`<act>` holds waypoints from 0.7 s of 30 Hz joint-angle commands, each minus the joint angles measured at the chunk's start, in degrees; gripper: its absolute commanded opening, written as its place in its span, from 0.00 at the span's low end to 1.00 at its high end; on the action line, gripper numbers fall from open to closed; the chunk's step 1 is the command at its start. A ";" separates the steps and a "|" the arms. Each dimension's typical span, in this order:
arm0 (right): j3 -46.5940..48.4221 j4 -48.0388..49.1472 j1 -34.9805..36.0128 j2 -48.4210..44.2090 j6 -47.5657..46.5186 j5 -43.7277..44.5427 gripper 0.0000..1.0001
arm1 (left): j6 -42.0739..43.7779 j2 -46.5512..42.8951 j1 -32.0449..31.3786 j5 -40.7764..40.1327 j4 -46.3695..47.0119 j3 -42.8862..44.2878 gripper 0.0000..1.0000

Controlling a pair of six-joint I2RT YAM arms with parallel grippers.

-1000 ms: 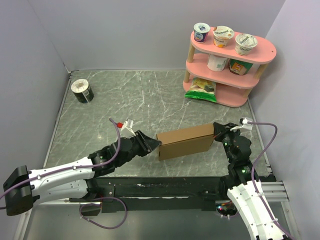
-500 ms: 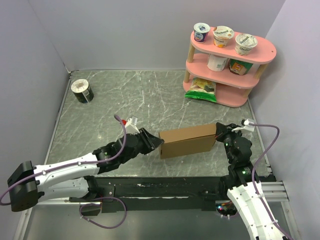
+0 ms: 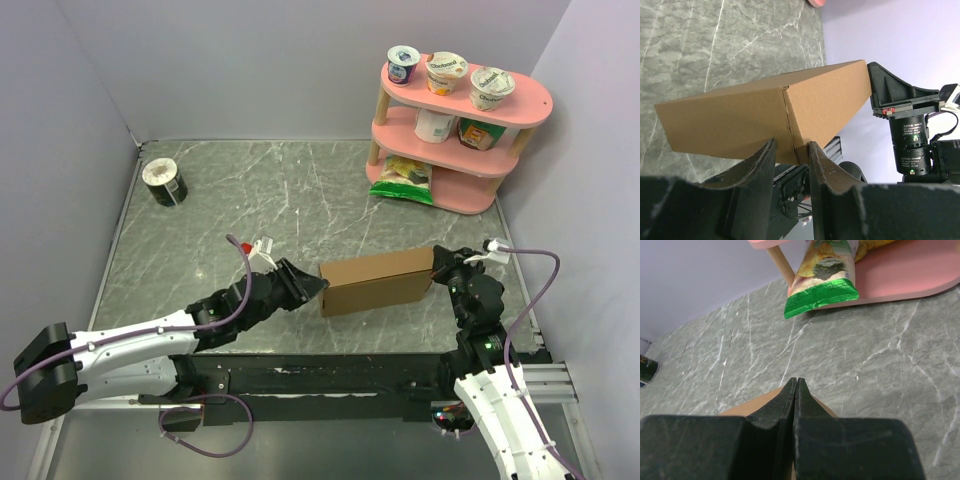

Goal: Fold the paper box

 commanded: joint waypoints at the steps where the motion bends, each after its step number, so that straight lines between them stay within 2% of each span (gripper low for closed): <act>1: -3.01 -11.46 2.49 1.96 0.11 -13.24 0.00 | 5.25 6.98 -1.86 8.32 -27.17 -5.89 0.01; 5: -0.30 -12.77 2.40 2.92 -2.00 -17.73 0.04 | 9.98 7.16 0.68 4.46 -29.90 -1.06 0.01; 7: 2.86 -14.44 2.40 4.33 -2.71 -18.87 0.17 | 12.27 7.24 2.62 3.75 -32.08 1.84 0.01; 8: 4.01 -16.19 2.40 5.11 -3.23 -18.97 0.28 | 14.90 7.24 4.37 3.31 -32.79 2.90 0.01; 11: 7.79 -18.14 2.32 6.35 -3.94 -18.87 0.46 | 20.26 7.16 7.53 1.03 -35.87 6.94 0.01; 13: 9.64 -18.40 2.32 6.79 -4.12 -19.05 0.49 | 23.00 7.59 9.21 -0.55 -37.54 10.45 0.01; 16: 10.96 -18.67 2.32 7.32 -3.50 -20.02 0.48 | 28.18 8.82 12.11 -2.31 -39.92 14.15 0.01; 20: 12.98 -19.63 1.97 6.97 -4.29 -20.28 0.71 | 36.95 10.67 16.67 -4.25 -40.28 17.06 0.01; 21: 14.29 -19.81 1.79 7.40 -4.55 -22.46 0.74 | 38.55 10.76 17.38 -4.07 -39.75 17.58 0.01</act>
